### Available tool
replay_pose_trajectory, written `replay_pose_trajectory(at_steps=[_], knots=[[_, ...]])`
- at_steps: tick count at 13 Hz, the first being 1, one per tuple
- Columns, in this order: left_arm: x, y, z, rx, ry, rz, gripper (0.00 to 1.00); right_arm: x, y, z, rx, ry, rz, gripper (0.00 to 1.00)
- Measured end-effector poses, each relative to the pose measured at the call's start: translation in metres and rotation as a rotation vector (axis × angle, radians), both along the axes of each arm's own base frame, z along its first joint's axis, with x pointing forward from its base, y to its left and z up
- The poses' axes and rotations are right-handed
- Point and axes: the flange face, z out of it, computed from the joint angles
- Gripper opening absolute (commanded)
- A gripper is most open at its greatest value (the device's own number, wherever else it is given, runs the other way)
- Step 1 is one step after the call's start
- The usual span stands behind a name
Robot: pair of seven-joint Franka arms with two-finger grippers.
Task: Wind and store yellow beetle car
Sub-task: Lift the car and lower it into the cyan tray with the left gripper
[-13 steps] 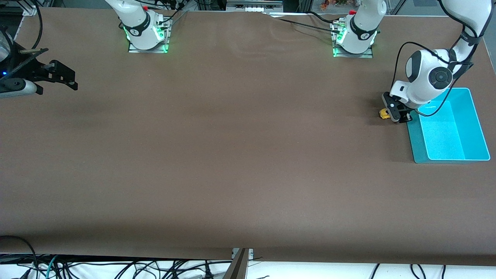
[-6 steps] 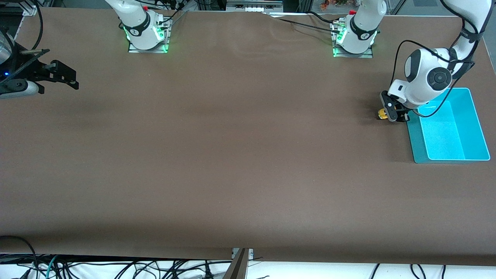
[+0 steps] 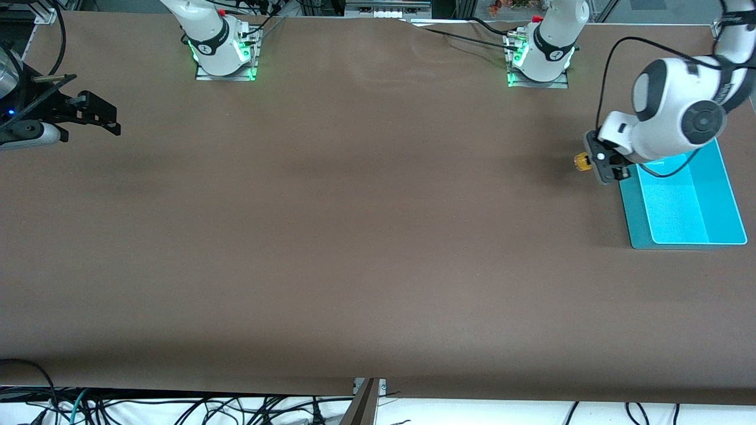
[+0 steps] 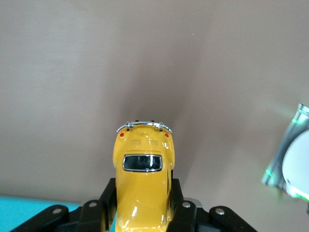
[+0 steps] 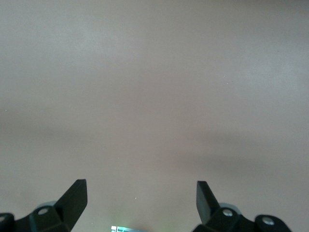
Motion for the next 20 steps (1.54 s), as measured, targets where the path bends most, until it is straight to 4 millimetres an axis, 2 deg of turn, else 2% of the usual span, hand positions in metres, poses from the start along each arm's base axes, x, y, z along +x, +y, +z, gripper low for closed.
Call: replay_pose_trajectory(at_steps=[1,2,3,4,7,9,11,13,14,15,16,18,20], knots=[[0.013,0.011,0.021,0.027,0.003,-0.033,0.21,0.0,0.0,0.0,0.0,0.0,0.0,1.0],[0.024,0.025,0.033,0.045,0.004,-0.06,0.21,0.0,0.0,0.0,0.0,0.0,0.0,1.0],[0.031,0.044,0.035,0.047,0.009,-0.078,0.21,0.0,0.0,0.0,0.0,0.0,0.0,1.0],[0.035,0.069,0.03,0.05,0.023,-0.095,0.21,0.0,0.0,0.0,0.0,0.0,0.001,1.0],[0.037,0.151,-0.017,0.048,0.047,-0.142,0.21,0.0,0.001,0.0,0.0,0.0,0.002,1.0],[0.033,0.194,-0.051,0.026,0.016,-0.15,0.21,0.0,0.001,0.0,0.0,0.0,0.002,1.0],[0.029,0.225,-0.083,0.016,-0.027,-0.169,0.21,0.0,0.001,0.0,0.0,0.0,0.002,1.0],[0.027,0.236,-0.112,-0.008,-0.047,-0.174,0.25,0.0,0.001,0.0,0.0,0.0,0.002,1.0],[0.026,0.239,-0.125,-0.019,-0.05,-0.172,0.3,0.0,0.001,0.0,0.0,0.0,0.002,1.0],[0.024,0.242,-0.137,-0.028,-0.056,-0.168,0.54,0.0,0.001,0.0,0.0,0.0,0.002,1.0],[0.023,0.246,-0.147,-0.035,-0.069,-0.167,0.99,0.0,0.001,0.0,0.0,0.0,0.002,1.0],[0.021,0.251,-0.155,-0.048,-0.081,-0.2,1.0,0.0,0.001,0.0,0.0,0.0,0.002,1.0],[0.026,0.252,-0.145,-0.047,-0.088,-0.232,1.0,0.0,0.001,0.0,0.0,0.001,0.002,1.0]])
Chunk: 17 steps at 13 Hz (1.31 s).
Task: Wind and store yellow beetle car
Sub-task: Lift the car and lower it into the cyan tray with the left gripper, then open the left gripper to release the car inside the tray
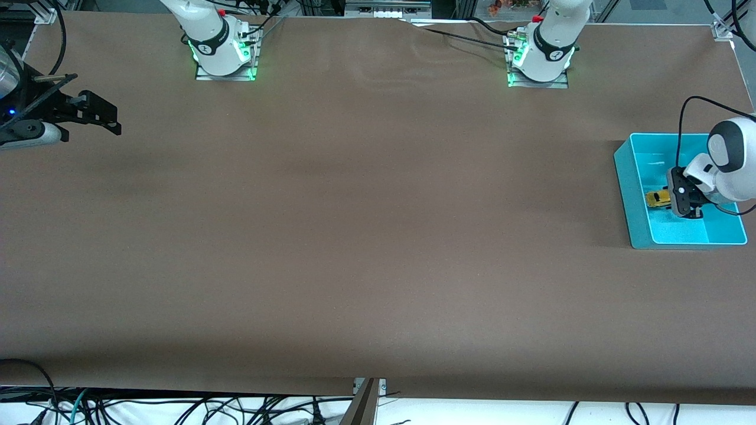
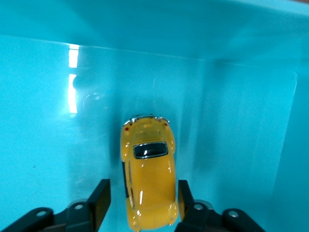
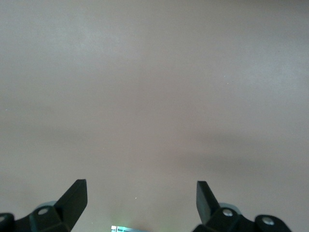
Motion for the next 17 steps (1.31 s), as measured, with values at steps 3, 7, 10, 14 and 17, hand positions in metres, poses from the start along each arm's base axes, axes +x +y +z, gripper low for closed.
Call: replay_pose_trajectory(at_steps=[3,7,10,14,17], knots=[[0.012,-0.012,0.045,0.016,0.025,-0.025,1.0,0.0,0.0,0.0,0.0,0.001,0.0,1.0],[0.055,-0.086,0.156,0.059,0.022,-0.12,1.0,0.0,0.0,0.0,0.0,0.002,0.0,1.0],[0.079,-0.144,0.21,0.069,0.029,-0.112,1.0,0.0,0.0,0.0,0.0,0.002,0.0,1.0],[0.09,-0.239,0.255,0.099,0.046,0.018,1.0,0.0,0.0,0.0,0.0,0.002,0.001,1.0],[0.091,-0.299,0.269,0.085,0.037,0.144,1.0,0.0,0.0,0.0,0.0,0.002,0.001,1.0]])
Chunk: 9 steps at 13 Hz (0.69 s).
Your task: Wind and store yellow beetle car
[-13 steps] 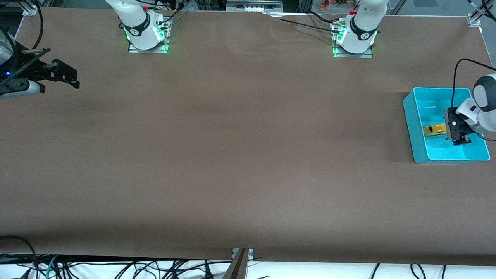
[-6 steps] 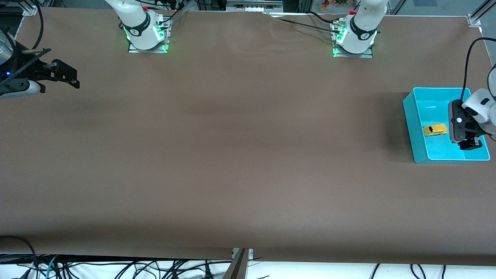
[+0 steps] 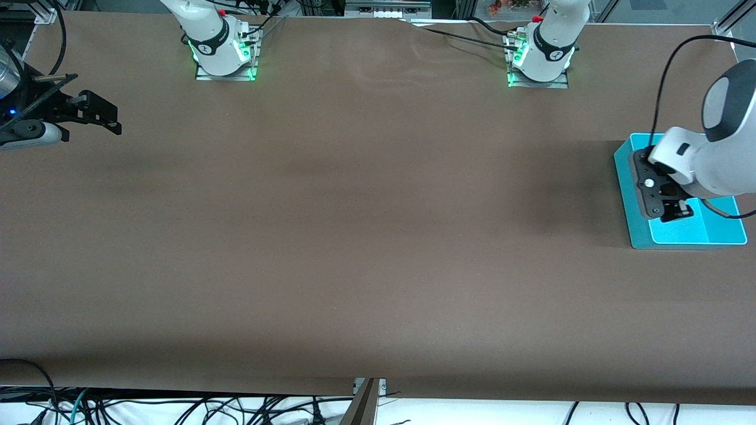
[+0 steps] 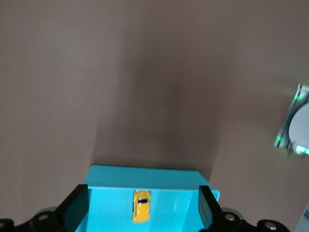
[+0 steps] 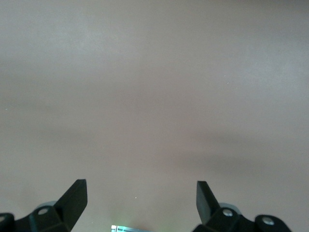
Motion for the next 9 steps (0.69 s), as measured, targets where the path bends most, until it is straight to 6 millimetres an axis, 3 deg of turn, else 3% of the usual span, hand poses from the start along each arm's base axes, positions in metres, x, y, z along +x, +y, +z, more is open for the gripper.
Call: replay_pose_trajectory(at_steps=[4,7,9], knots=[[-0.005,-0.06,0.023,0.017,-0.062,0.24,1.0,0.0,0.0,0.0,0.0,0.001,0.0,1.0],[-0.017,-0.101,0.061,0.066,-0.189,0.511,1.0,0.0,0.0,0.0,0.0,0.001,0.0,1.0],[-0.027,-0.117,0.086,0.022,-0.244,0.702,1.0,0.0,0.0,0.0,0.0,0.002,0.0,1.0]])
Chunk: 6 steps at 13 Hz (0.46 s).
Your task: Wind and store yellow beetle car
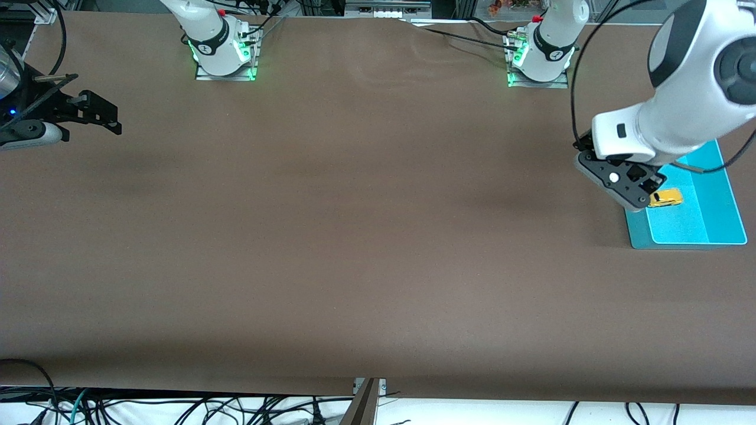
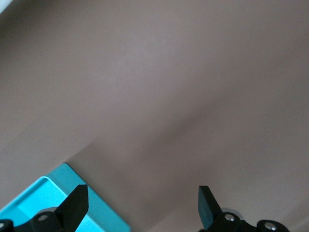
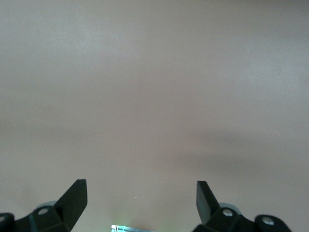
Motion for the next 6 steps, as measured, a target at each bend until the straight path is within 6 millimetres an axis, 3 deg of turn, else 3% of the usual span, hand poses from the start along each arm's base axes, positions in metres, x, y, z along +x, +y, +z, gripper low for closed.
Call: replay_pose_trajectory(at_steps=[3,6], knots=[[-0.013,0.01,0.014,0.006,-0.042,0.212,1.0,0.0,0.0,0.0,0.0,0.0,0.0,1.0],[-0.013,0.06,0.013,0.005,-0.056,0.389,1.0,0.0,0.0,0.0,0.0,0.0,0.0,1.0]])
